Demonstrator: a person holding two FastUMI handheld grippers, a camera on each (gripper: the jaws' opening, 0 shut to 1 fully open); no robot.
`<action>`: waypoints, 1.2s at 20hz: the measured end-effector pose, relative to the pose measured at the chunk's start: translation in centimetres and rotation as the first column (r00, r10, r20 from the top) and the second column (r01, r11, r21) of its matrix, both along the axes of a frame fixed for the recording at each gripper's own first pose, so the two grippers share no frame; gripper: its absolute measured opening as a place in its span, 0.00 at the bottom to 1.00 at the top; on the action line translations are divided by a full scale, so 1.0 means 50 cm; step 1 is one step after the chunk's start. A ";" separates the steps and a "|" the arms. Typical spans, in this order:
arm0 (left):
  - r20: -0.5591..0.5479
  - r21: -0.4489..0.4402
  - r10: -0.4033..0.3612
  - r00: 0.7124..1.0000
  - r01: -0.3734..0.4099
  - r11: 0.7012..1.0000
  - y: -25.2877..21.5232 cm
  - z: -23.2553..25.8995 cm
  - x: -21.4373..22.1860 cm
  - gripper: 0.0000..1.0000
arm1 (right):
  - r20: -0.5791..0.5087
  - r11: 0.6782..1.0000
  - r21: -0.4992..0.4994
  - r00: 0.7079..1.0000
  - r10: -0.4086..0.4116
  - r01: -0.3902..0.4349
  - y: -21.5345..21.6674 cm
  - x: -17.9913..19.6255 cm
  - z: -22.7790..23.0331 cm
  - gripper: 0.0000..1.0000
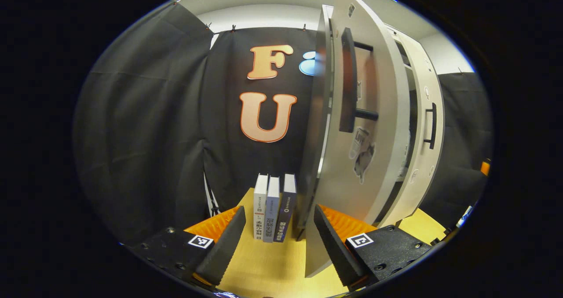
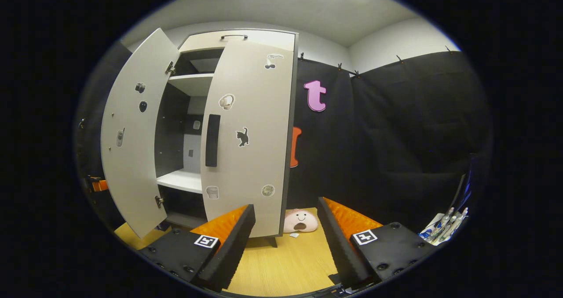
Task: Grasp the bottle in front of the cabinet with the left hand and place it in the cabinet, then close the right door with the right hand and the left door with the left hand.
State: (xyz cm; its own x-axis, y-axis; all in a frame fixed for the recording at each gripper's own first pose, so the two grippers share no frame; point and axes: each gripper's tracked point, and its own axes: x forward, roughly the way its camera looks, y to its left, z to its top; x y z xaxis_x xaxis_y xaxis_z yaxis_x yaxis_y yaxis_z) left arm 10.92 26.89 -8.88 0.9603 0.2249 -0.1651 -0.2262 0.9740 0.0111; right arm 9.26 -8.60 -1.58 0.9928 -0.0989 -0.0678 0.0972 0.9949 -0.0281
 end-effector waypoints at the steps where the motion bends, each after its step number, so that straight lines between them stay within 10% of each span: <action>1: -0.001 -0.002 -0.013 1.000 0.013 1.000 -0.011 0.000 0.001 0.95 | -0.001 1.000 0.005 1.000 0.001 -0.001 -0.002 -0.001 -0.001 0.95; 24: -0.030 0.014 -0.021 0.999 0.022 1.000 -0.194 -0.006 0.042 0.95 | 0.022 0.996 0.026 0.996 0.089 -0.090 -0.055 0.113 0.008 0.95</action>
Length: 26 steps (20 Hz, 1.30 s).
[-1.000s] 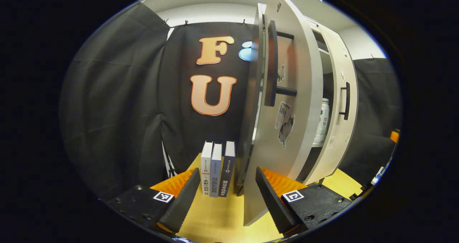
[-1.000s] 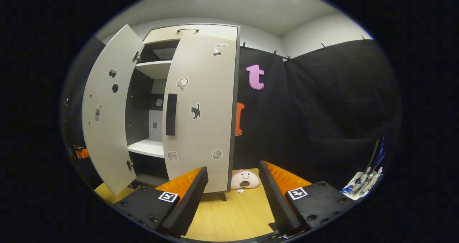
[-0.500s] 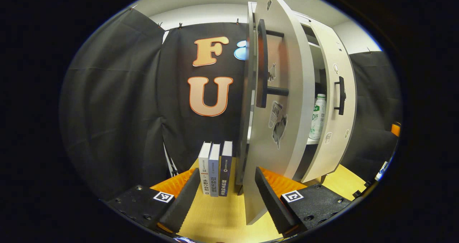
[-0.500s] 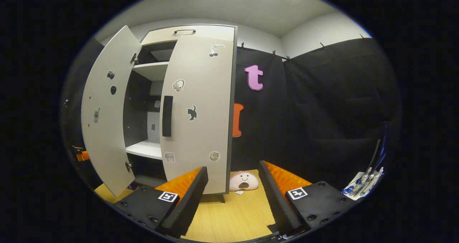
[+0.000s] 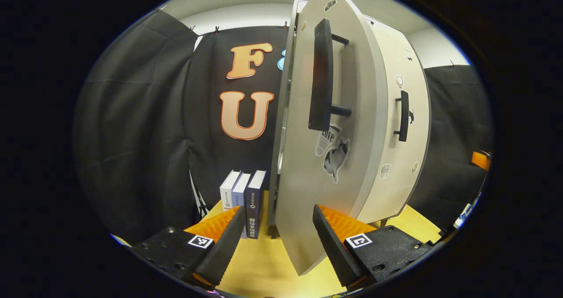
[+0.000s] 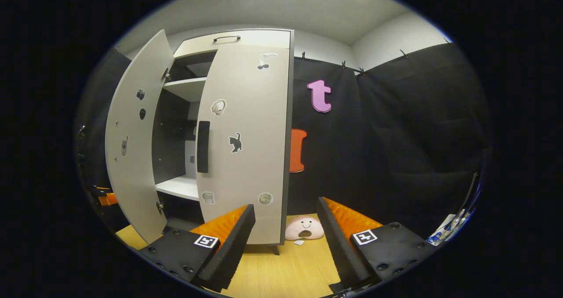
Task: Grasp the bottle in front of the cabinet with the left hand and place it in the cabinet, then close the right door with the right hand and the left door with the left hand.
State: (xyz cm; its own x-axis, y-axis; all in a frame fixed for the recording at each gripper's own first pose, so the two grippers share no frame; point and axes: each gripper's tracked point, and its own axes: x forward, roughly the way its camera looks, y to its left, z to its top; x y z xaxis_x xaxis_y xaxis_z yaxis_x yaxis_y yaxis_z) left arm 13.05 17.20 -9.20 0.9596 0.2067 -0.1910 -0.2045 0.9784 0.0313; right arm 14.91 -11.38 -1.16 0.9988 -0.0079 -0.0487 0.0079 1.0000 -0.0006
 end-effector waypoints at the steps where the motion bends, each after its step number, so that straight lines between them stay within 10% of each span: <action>1: -0.002 -0.007 0.003 1.000 -0.003 1.000 -0.012 -0.002 0.006 0.95 | -0.001 1.000 -0.004 1.000 0.011 -0.011 -0.007 0.011 -0.001 0.95; 26: -0.007 -0.003 -0.045 0.999 0.045 0.999 -0.264 -0.066 0.281 0.95 | -0.018 0.998 0.015 0.998 0.057 -0.057 -0.218 0.130 -0.033 0.95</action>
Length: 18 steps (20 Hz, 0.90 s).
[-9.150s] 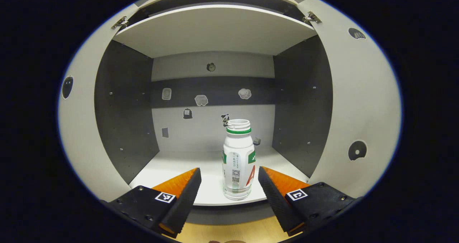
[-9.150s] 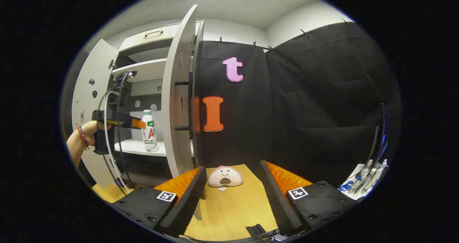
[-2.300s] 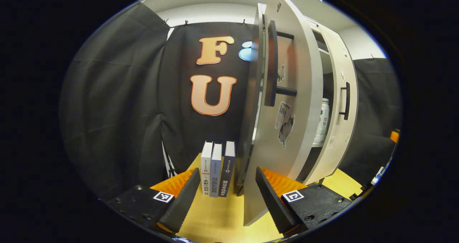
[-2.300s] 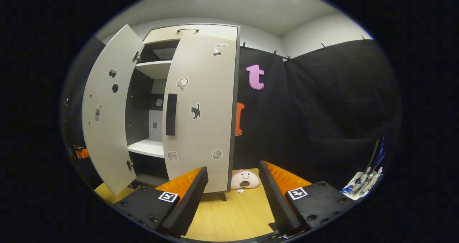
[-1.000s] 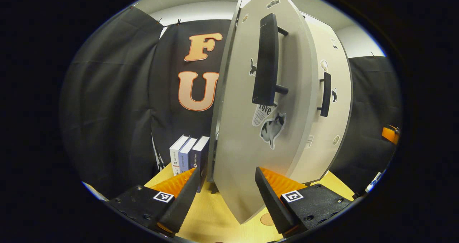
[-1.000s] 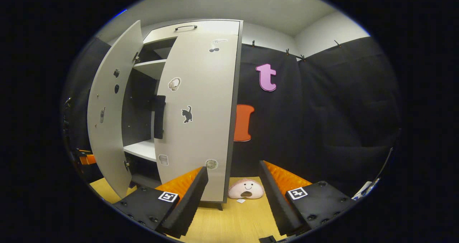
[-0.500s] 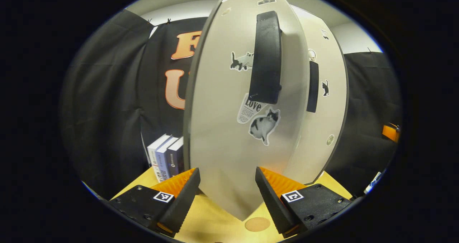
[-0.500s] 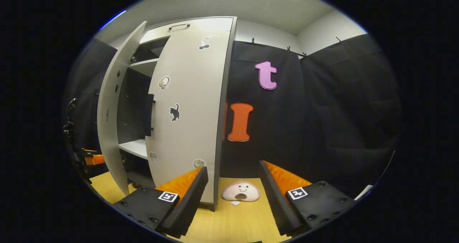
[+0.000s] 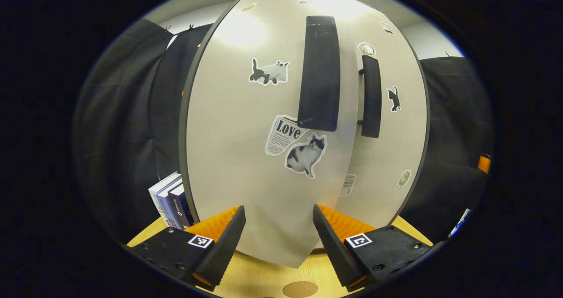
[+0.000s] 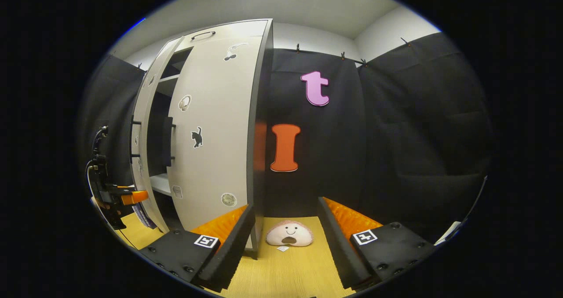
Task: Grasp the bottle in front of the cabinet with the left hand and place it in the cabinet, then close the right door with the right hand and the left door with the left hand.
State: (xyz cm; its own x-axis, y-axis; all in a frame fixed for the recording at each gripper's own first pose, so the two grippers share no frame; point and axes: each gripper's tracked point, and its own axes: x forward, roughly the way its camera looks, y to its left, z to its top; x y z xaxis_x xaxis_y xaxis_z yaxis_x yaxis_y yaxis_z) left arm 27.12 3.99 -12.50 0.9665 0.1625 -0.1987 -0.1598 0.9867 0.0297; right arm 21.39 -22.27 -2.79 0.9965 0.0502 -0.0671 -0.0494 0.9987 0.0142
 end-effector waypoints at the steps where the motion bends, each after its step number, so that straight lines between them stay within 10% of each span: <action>1: 0.001 0.001 0.001 1.000 -0.001 1.000 -0.001 -0.001 0.009 0.95 | -0.003 1.000 0.003 1.000 0.001 -0.001 -0.001 0.006 -0.004 0.95; 18: -0.019 0.040 0.037 0.999 -0.036 0.999 -0.022 -0.027 0.127 0.94 | -0.040 0.999 0.011 0.999 0.032 -0.032 -0.032 0.108 -0.053 0.95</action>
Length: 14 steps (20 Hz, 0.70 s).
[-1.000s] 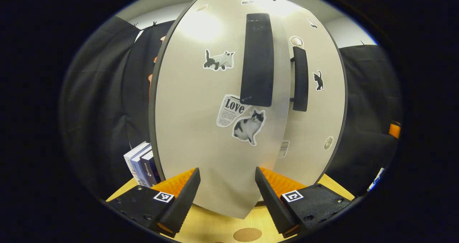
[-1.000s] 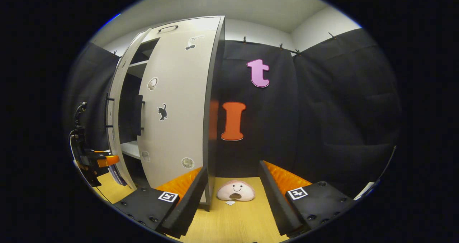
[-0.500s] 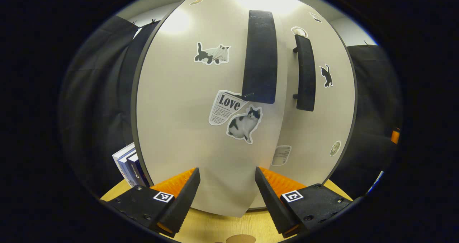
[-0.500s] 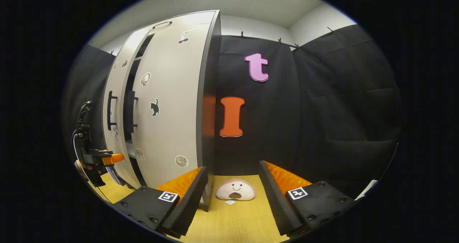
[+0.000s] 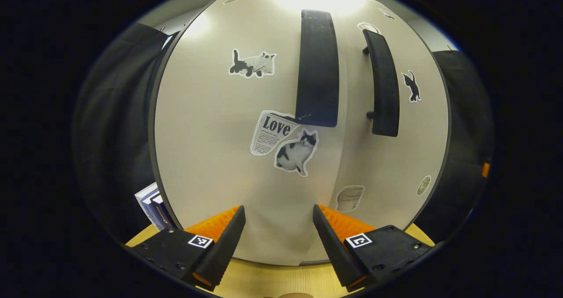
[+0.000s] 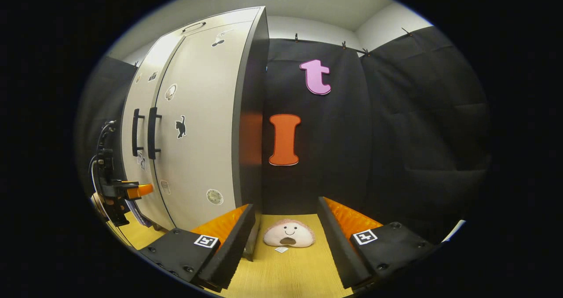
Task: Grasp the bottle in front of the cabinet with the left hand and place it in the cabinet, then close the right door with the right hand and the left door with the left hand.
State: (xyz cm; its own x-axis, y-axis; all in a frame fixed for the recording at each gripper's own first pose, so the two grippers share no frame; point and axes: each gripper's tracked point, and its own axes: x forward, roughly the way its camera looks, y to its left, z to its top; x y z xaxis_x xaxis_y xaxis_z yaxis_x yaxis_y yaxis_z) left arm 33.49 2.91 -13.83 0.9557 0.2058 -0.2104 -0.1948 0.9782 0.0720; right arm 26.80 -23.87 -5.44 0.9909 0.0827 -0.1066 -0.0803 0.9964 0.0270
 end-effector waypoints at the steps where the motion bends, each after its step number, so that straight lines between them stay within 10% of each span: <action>1: -0.003 0.004 0.004 1.000 -0.004 1.000 -0.002 -0.001 0.006 0.94 | -0.002 1.000 0.001 1.000 0.002 -0.002 -0.003 0.005 -0.002 0.95; 14: 0.023 -0.058 0.058 0.998 -0.056 0.997 0.033 0.075 -0.137 0.95 | -0.008 0.997 0.029 0.997 0.072 -0.072 0.073 -0.010 0.000 0.95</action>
